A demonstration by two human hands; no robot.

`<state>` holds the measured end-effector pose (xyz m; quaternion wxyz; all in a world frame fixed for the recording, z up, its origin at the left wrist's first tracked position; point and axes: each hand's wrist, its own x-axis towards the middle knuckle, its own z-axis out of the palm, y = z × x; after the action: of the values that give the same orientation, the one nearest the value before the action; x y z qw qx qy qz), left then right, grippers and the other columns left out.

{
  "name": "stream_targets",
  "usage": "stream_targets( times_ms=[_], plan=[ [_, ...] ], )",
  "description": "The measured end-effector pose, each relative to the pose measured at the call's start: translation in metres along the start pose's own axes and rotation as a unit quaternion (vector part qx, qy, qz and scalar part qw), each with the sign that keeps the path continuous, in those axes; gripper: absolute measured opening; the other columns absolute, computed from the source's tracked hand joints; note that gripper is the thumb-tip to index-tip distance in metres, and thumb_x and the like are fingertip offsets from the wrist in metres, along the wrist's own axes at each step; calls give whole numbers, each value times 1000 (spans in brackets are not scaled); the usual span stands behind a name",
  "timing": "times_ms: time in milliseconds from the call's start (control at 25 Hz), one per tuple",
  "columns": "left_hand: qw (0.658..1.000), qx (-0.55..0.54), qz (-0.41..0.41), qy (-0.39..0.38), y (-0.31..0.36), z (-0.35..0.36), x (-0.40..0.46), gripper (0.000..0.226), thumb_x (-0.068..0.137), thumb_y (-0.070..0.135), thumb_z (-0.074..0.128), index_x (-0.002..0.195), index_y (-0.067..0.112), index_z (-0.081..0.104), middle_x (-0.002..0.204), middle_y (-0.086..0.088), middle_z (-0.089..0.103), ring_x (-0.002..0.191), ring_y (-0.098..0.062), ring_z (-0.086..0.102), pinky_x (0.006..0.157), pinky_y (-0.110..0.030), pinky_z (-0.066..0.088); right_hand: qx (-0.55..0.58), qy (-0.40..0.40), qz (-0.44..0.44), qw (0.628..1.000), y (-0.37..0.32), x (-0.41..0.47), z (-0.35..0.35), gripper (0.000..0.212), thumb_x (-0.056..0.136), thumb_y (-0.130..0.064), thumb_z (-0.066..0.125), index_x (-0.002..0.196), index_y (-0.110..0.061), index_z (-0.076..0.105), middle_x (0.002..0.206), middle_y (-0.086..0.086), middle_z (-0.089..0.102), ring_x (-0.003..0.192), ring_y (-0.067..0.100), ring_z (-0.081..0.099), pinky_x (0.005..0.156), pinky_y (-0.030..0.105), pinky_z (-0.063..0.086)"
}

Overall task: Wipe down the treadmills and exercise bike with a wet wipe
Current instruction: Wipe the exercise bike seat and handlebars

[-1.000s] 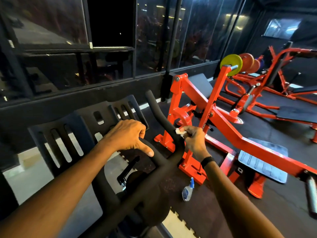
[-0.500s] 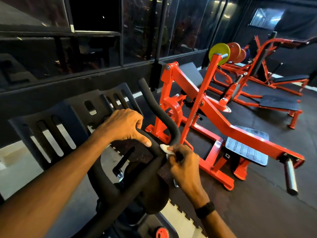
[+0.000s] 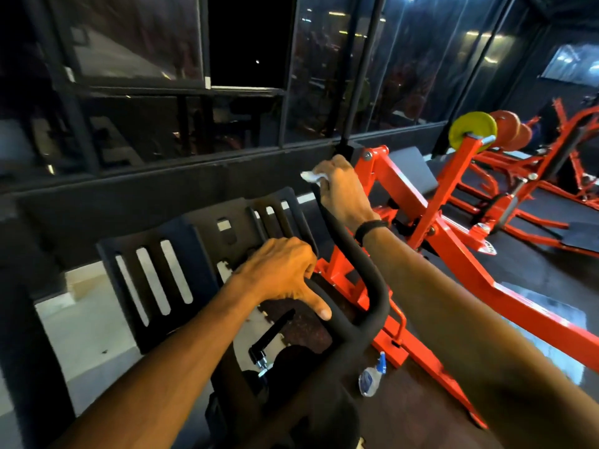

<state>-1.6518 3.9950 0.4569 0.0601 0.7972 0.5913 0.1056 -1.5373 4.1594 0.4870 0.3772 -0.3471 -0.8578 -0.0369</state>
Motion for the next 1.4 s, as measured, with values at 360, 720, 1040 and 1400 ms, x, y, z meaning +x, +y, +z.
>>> stream_targets(
  times_ms=[360, 720, 1040, 1400],
  plan=[
    [1000, 4, 14, 14, 2, 1, -3, 72, 54, 82, 74, 84, 18, 63, 85, 7, 55, 81, -12, 53, 62, -25, 28, -85, -198, -134, 967, 36, -78, -18, 41, 71, 14, 65, 100, -13, 76, 99, 12, 57, 92, 31, 59, 84, 23, 40],
    [996, 64, 44, 45, 3, 5, -8, 73, 59, 88, 63, 82, 19, 57, 83, 7, 52, 80, -14, 53, 69, -29, 35, -6, -272, 43, 961, 25, -167, -76, 39, 70, 13, 57, 86, -16, 79, 98, -4, 57, 88, 9, 55, 77, 4, 38],
    [988, 108, 78, 82, 1, 10, -11, 82, 61, 91, 46, 84, 14, 62, 83, 3, 55, 80, -14, 54, 77, -33, 47, 51, -168, 75, 982, -10, -214, -80, 47, 70, 12, 55, 91, -23, 78, 98, -11, 73, 102, 11, 62, 93, 25, 50],
    [954, 185, 192, 139, 0, 10, -10, 70, 73, 83, 44, 79, 16, 59, 86, -2, 60, 88, -22, 60, 74, -33, 37, 24, -32, 158, 987, -79, -239, -77, 27, 71, -7, 53, 85, -13, 75, 89, -9, 69, 89, 1, 55, 81, 22, 48]
  ],
)
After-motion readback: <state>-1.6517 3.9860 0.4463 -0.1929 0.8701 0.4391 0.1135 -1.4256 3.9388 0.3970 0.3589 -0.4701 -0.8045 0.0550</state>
